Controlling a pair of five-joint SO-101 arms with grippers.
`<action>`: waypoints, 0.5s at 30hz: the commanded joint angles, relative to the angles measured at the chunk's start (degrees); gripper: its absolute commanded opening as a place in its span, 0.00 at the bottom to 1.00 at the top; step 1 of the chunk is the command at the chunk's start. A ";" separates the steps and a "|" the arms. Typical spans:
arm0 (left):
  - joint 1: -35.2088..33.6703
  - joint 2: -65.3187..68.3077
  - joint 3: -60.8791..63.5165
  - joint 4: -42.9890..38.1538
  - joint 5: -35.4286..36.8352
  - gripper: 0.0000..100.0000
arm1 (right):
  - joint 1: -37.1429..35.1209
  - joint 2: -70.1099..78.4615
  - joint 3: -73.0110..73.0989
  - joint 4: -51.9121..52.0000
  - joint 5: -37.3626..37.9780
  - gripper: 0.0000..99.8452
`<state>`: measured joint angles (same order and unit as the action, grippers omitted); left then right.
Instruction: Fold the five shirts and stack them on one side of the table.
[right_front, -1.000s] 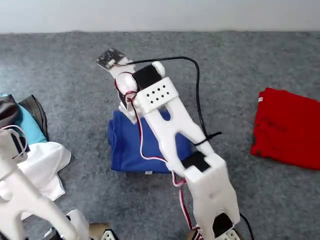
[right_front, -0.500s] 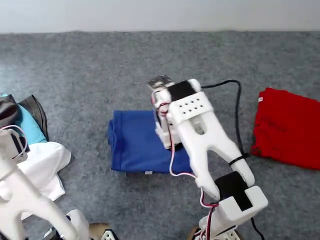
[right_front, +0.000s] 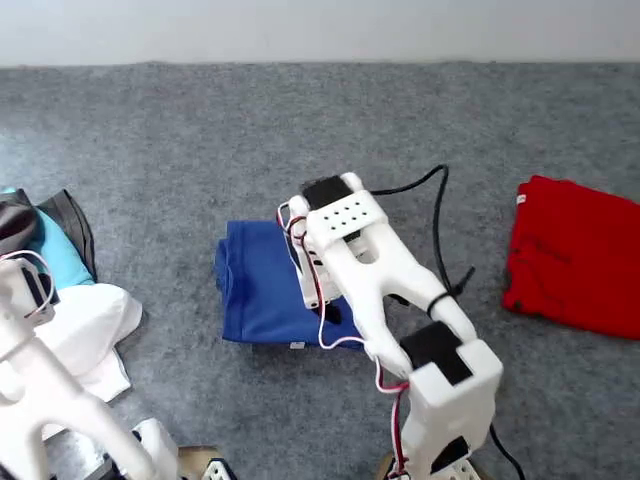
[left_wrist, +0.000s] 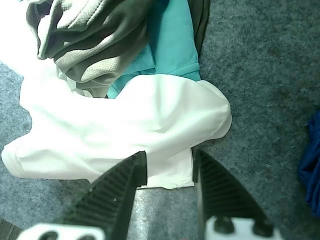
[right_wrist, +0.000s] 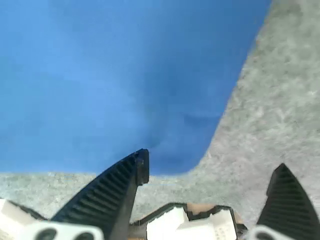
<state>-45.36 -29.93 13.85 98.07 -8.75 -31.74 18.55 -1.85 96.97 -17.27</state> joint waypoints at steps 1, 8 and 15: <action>0.26 -1.49 -1.71 -0.09 0.53 0.16 | 0.22 3.03 -0.26 -2.86 -0.70 0.38; 0.26 -1.49 -1.71 -0.18 0.53 0.16 | 0.57 10.95 -0.26 -9.10 -0.70 0.38; 0.26 -1.49 -1.71 -0.18 0.53 0.16 | 1.63 14.02 -0.26 -10.51 -0.53 0.33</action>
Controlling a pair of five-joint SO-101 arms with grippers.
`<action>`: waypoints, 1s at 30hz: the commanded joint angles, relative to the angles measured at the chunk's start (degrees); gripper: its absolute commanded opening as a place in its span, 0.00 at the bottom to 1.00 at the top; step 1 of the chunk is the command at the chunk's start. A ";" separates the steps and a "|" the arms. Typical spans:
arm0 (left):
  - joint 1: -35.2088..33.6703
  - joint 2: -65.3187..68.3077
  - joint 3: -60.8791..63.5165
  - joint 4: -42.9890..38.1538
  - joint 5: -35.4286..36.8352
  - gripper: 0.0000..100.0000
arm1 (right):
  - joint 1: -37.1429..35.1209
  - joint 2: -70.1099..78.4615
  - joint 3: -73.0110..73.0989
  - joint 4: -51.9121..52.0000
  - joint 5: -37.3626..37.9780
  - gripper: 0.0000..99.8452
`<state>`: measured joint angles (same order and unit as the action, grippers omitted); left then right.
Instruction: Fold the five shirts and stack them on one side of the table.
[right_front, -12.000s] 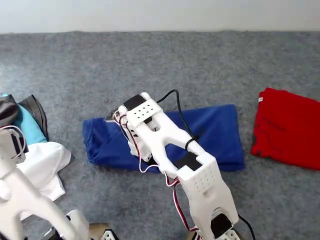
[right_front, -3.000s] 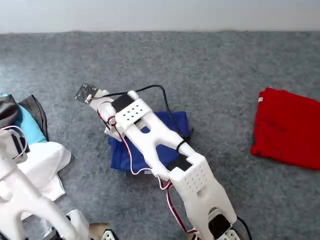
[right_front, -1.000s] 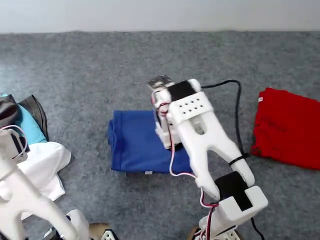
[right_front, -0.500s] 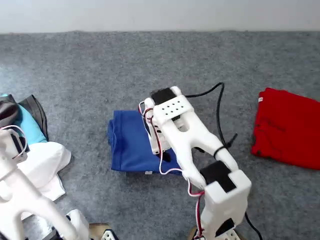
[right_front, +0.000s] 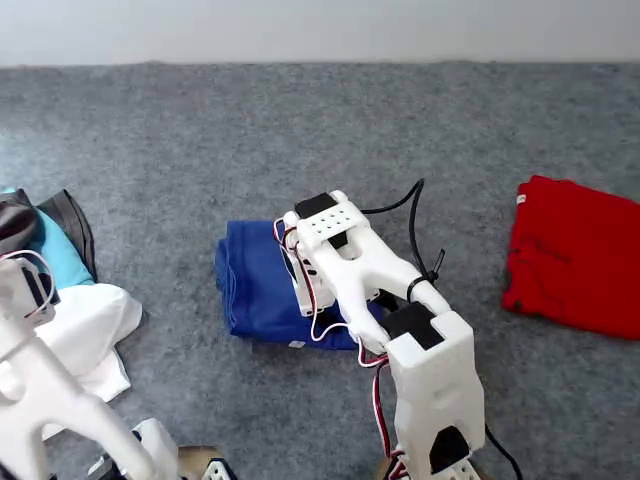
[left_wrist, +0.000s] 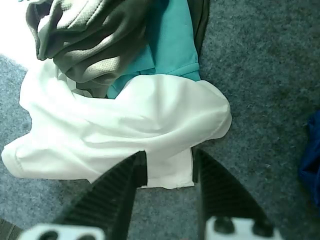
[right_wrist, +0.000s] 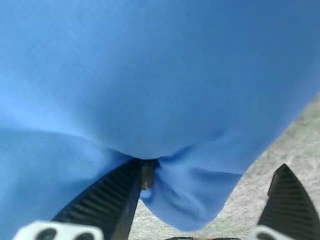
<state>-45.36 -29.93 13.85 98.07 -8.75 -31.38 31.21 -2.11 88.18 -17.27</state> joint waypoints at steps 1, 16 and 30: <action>0.26 -1.49 -1.71 -0.18 0.53 0.16 | 1.45 1.45 0.00 -1.63 -0.35 0.30; 0.26 -1.49 -1.71 -0.18 0.53 0.16 | 2.77 -0.66 0.00 8.92 12.22 0.01; 6.42 -1.41 -1.71 -0.09 0.53 0.16 | 25.89 -13.76 -0.09 0.40 77.10 0.01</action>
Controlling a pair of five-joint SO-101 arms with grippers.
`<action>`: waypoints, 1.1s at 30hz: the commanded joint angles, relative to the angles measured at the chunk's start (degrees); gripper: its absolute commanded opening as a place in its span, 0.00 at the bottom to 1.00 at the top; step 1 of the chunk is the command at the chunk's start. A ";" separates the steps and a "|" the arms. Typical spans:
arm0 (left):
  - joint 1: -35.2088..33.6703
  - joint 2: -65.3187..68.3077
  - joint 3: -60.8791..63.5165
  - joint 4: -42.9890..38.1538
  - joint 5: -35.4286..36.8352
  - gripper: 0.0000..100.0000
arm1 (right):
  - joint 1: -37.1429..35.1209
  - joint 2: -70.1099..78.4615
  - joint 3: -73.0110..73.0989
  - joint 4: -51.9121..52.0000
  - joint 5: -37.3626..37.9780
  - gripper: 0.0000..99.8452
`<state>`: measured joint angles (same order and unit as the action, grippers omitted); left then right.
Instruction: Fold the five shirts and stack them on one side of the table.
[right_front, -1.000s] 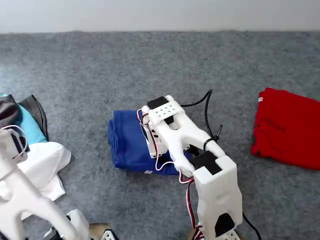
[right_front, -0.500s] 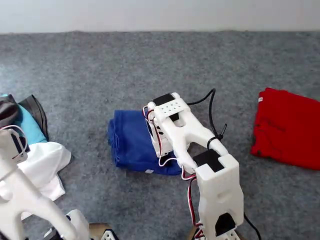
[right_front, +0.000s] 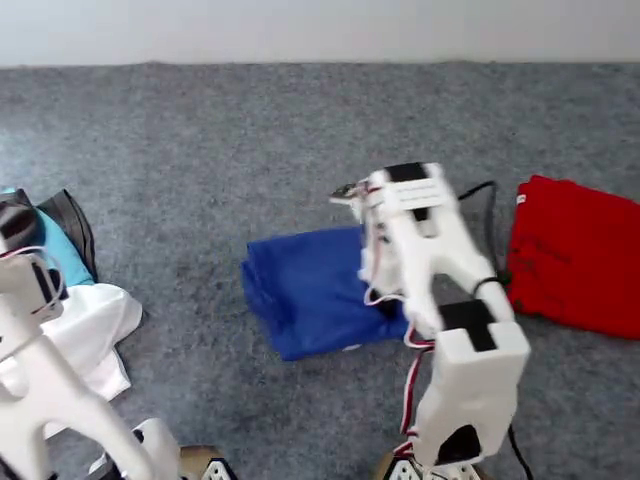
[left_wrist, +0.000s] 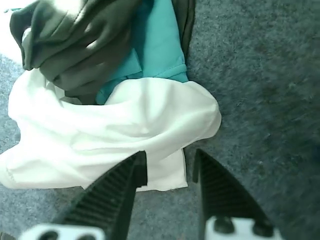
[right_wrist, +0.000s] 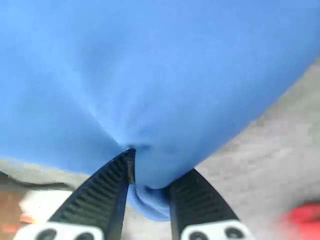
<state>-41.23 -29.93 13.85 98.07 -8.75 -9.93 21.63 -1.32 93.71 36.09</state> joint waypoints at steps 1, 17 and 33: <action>2.99 -1.41 -1.71 -0.18 0.53 0.16 | 5.23 -4.53 -1.05 -8.31 30.95 0.01; 3.52 -1.49 -1.36 0.18 0.53 0.16 | 5.49 -4.79 -8.00 -26.33 29.10 0.17; 3.34 -1.49 1.27 0.09 0.53 0.11 | -3.47 -19.47 -8.00 -3.38 -17.49 0.09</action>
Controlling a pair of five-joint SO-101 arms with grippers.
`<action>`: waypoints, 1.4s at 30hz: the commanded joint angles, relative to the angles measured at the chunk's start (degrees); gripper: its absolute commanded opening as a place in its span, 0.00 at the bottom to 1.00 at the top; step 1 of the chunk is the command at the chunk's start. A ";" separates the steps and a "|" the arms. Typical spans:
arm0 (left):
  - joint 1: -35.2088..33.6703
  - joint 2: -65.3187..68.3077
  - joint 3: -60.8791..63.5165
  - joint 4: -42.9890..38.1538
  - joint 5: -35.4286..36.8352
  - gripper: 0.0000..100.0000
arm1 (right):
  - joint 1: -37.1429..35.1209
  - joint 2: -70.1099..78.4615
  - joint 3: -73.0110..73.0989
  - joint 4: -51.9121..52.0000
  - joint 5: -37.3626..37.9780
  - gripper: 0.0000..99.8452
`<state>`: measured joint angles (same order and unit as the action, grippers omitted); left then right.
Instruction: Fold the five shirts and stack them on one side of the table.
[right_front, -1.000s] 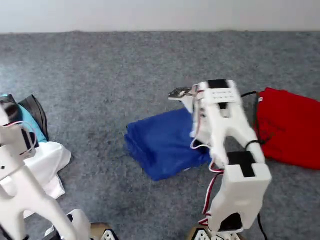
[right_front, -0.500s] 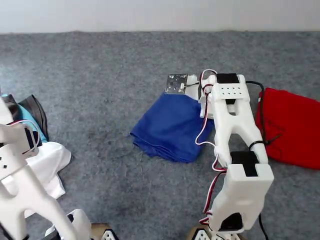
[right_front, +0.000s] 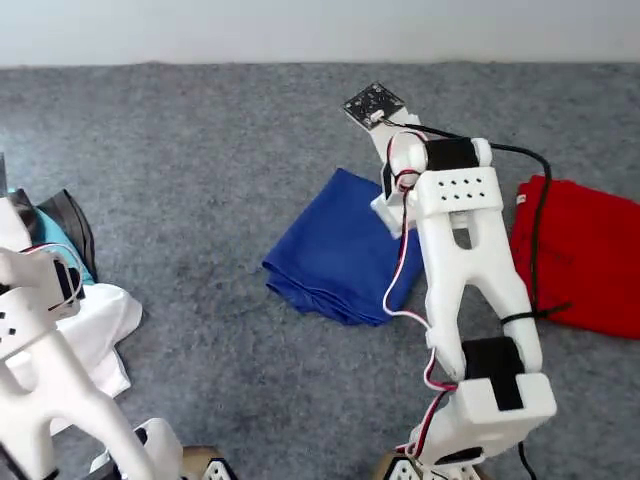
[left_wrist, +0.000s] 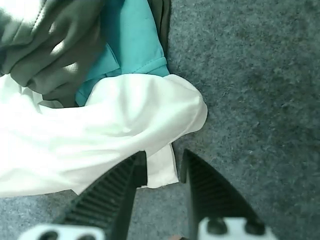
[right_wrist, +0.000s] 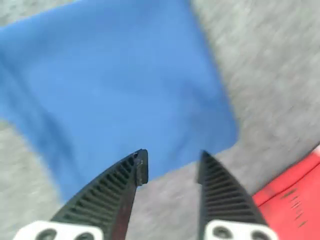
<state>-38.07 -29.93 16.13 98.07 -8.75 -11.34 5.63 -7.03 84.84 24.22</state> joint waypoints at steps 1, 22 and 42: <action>0.18 -1.49 -1.01 0.18 0.53 0.11 | -2.86 -3.47 -2.20 7.52 -7.91 0.06; 0.18 -1.49 -0.75 0.26 0.26 0.11 | -9.98 -3.91 34.73 -15.25 -34.29 0.01; 0.18 -1.49 -1.01 0.18 0.18 0.11 | -10.15 -17.63 20.75 -12.53 -36.75 0.11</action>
<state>-38.07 -29.93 16.13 98.07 -8.75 -21.36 -11.69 14.59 75.78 -9.89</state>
